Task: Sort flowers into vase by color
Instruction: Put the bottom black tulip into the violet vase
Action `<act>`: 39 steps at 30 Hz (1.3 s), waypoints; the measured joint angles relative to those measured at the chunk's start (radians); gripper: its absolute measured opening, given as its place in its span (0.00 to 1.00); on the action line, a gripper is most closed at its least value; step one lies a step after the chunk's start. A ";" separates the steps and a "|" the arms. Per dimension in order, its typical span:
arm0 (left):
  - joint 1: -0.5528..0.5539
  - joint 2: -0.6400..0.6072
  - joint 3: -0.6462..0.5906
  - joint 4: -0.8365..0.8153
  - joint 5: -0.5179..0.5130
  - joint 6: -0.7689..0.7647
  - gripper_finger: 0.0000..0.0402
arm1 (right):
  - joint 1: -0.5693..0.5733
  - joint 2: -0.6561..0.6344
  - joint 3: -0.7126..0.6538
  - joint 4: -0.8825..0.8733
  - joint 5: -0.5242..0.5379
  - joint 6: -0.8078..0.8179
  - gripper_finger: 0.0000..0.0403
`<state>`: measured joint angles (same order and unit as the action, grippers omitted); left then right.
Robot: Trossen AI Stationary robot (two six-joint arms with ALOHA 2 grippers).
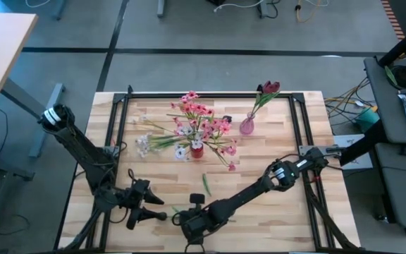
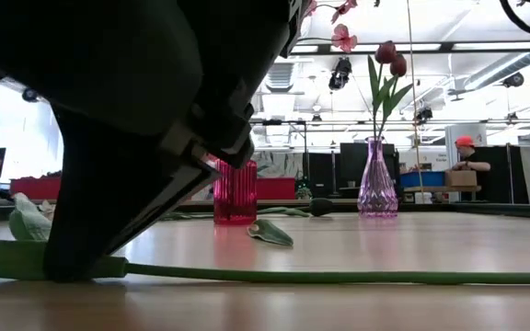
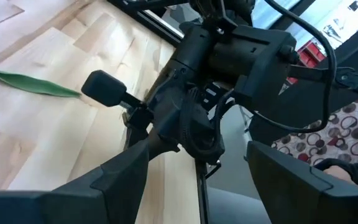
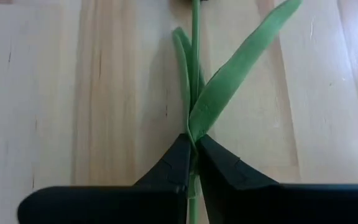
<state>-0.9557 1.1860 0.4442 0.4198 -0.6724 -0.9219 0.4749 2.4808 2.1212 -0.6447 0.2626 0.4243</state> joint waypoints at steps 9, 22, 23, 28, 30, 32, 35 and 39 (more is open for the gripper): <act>-0.008 -0.037 0.000 -0.002 0.000 0.067 0.64 | 0.106 -0.162 -0.023 -0.020 0.112 -0.171 0.03; -0.003 -0.055 0.000 -0.002 -0.067 0.228 0.64 | 0.181 -0.668 -0.508 0.603 0.475 -0.545 0.03; -0.003 -0.058 0.000 -0.003 -0.080 0.237 0.64 | 0.177 -0.713 -0.586 0.689 0.472 -0.592 0.03; -0.002 -0.100 0.000 -0.010 -0.172 0.289 0.64 | 0.164 -0.902 -0.990 1.272 0.486 -0.814 0.03; -0.003 -0.129 0.000 -0.016 -0.197 0.339 0.64 | 0.144 -0.953 -1.132 1.551 0.545 -0.907 0.03; -0.004 -0.165 0.000 -0.020 -0.233 0.424 0.64 | 0.126 -0.982 -1.252 1.776 0.593 -0.982 0.03; -0.003 -0.237 0.000 -0.038 -0.288 0.542 0.64 | 0.121 -1.024 -1.381 1.962 0.624 -1.045 0.03; -0.003 -0.341 0.000 -0.057 -0.361 0.692 0.64 | 0.075 -1.076 -1.474 2.121 0.762 -1.106 0.03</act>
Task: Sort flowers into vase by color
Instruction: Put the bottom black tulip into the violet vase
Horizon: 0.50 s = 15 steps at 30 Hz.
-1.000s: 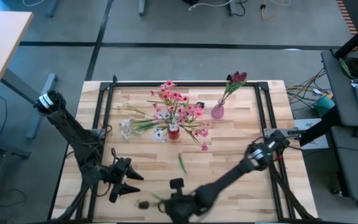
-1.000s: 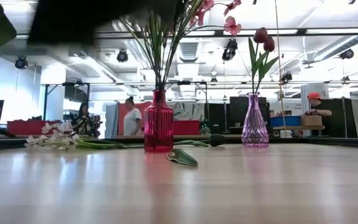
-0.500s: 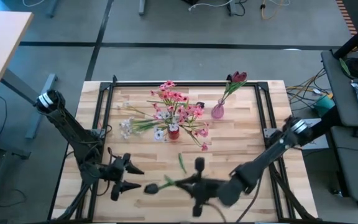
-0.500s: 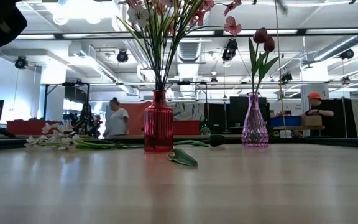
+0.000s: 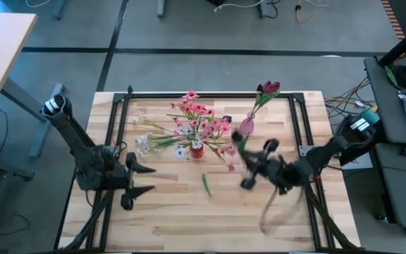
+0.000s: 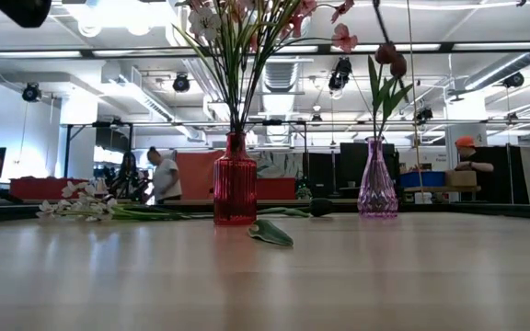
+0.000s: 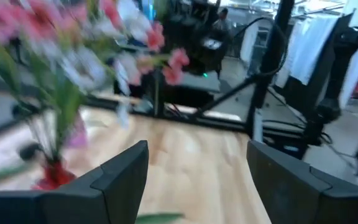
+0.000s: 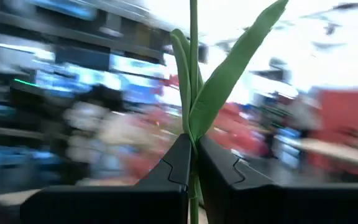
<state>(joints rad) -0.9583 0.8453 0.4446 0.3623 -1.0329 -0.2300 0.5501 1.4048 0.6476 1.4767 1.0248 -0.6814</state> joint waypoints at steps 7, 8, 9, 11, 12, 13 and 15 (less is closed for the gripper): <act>0.001 -0.095 0.000 -0.031 -0.113 0.114 0.64 | -0.132 -0.088 -0.062 0.061 0.026 -0.070 0.03; 0.001 -0.098 0.000 -0.037 -0.134 0.120 0.64 | -0.161 -0.102 -0.068 0.061 0.026 -0.062 0.03; 0.001 -0.099 0.000 -0.042 -0.153 0.131 0.64 | -0.193 -0.115 -0.075 0.064 0.023 -0.050 0.03; 0.001 -0.099 0.000 -0.043 -0.188 0.149 0.64 | -0.272 -0.143 -0.083 0.080 0.016 -0.023 0.03; 0.001 -0.099 0.000 -0.043 -0.203 0.154 0.64 | -0.318 -0.154 -0.086 0.081 0.018 -0.013 0.03; 0.001 -0.098 0.000 -0.043 -0.214 0.155 0.64 | -0.361 -0.162 -0.090 0.080 0.019 0.002 0.03; 0.001 -0.094 0.000 -0.043 -0.226 0.153 0.64 | -0.441 -0.175 -0.092 0.077 0.006 0.036 0.03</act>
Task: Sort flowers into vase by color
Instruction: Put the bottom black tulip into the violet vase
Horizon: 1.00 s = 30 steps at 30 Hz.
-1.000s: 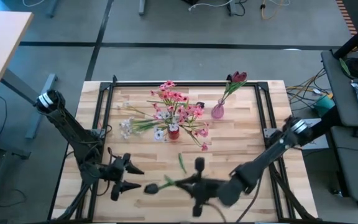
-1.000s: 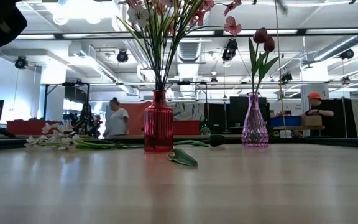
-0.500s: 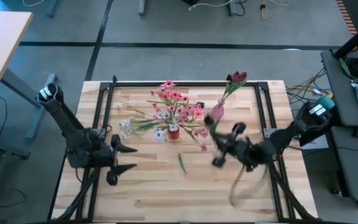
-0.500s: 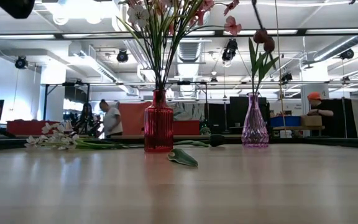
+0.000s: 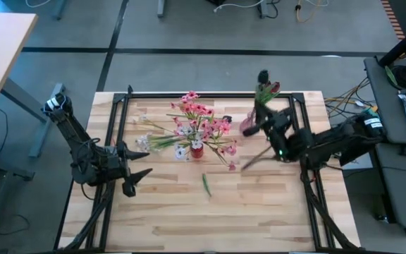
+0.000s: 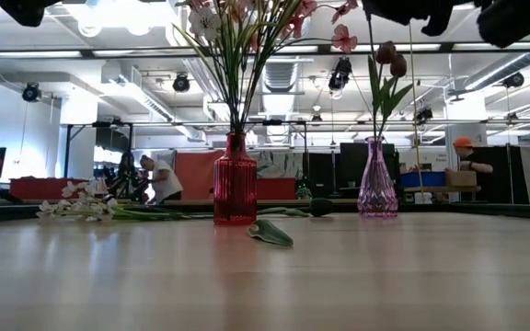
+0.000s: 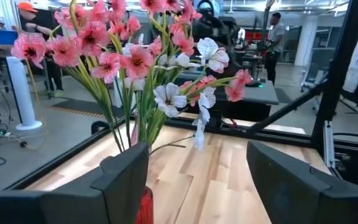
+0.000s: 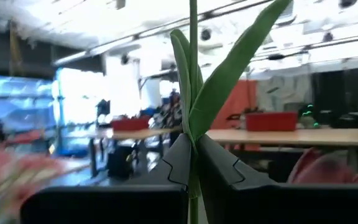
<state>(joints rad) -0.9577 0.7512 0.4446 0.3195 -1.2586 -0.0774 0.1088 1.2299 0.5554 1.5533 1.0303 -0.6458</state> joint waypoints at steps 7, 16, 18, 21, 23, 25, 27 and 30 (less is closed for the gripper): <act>0.000 0.014 0.000 0.002 0.000 -0.045 0.64 | -0.179 -0.005 0.003 -0.002 -0.091 0.000 0.03; 0.000 0.031 0.000 0.001 -0.031 -0.037 0.64 | -0.280 0.065 -0.002 -0.002 -0.166 0.045 0.03; 0.000 0.033 0.000 0.001 -0.057 -0.029 0.64 | -0.294 0.075 -0.002 0.001 -0.166 0.045 0.03; 0.000 0.033 0.000 -0.002 -0.078 -0.025 0.64 | -0.306 0.082 -0.002 0.002 -0.166 0.045 0.03; 0.000 0.033 0.000 -0.002 -0.087 -0.025 0.64 | -0.307 0.083 -0.002 -0.003 -0.166 0.045 0.03; 0.000 0.033 0.000 -0.003 -0.088 -0.025 0.64 | -0.307 0.085 -0.002 -0.002 -0.166 0.045 0.03; 0.000 0.033 0.000 -0.006 -0.088 -0.025 0.64 | -0.308 0.094 -0.002 -0.003 -0.165 0.044 0.03; 0.000 0.033 0.000 -0.007 -0.093 -0.025 0.64 | -0.308 0.115 -0.002 -0.003 -0.162 0.044 0.03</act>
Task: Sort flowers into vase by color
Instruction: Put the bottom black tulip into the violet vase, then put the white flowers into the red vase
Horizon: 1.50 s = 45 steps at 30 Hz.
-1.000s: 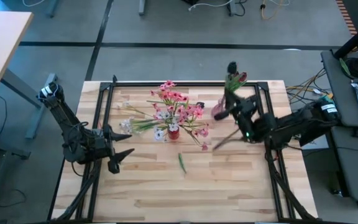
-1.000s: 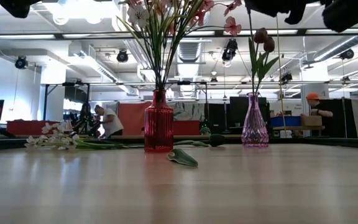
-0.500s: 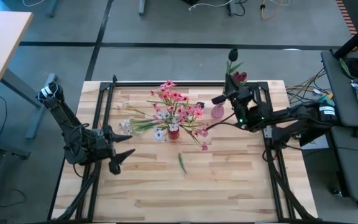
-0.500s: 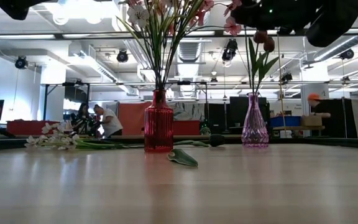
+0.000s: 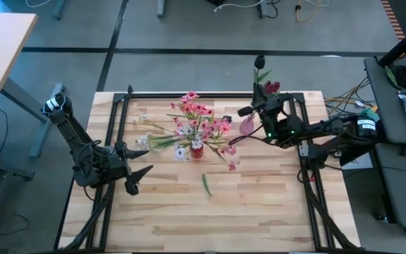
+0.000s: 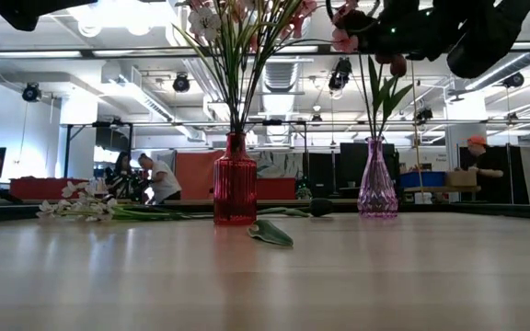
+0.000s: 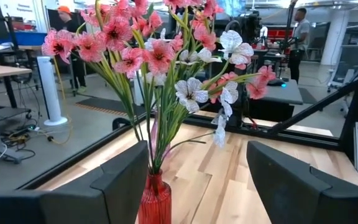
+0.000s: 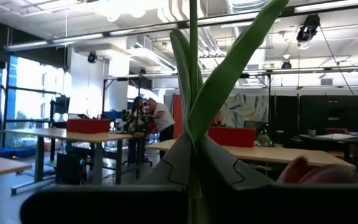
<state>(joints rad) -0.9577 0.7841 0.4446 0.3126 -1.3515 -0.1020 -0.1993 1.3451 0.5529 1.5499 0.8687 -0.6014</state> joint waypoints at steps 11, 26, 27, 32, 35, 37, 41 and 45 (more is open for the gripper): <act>0.000 0.000 0.000 0.000 -0.002 0.000 0.64 | 0.000 0.052 0.000 -0.005 0.026 -0.009 0.08; 0.000 0.000 0.000 0.000 -0.002 -0.038 0.64 | 0.108 0.035 0.000 -0.005 0.109 -0.122 0.43; 0.000 0.000 0.000 0.000 -0.002 -0.040 0.64 | 0.122 0.031 0.000 -0.004 0.131 -0.133 0.46; 0.000 0.000 0.000 0.000 -0.002 -0.057 0.64 | 0.192 0.023 0.000 -0.004 0.289 -0.187 0.55; 0.001 0.000 0.000 0.000 -0.002 -0.077 0.64 | 0.240 0.022 0.000 -0.004 0.379 -0.195 0.59; 0.009 0.000 0.000 0.000 -0.002 -0.100 0.64 | 0.280 0.022 0.000 -0.004 0.443 -0.197 0.62; 0.054 0.003 0.000 -0.036 0.009 -0.192 0.63 | 0.368 0.020 0.015 -0.004 0.608 -0.223 0.66; 0.152 0.008 0.000 -0.124 0.175 -0.317 0.61 | 0.466 0.020 0.023 -0.004 0.699 -0.229 0.68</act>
<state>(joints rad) -0.8055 0.7924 0.4446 0.1891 -1.1763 -0.4189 0.2662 1.3651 0.5758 1.5455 1.5680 -0.8307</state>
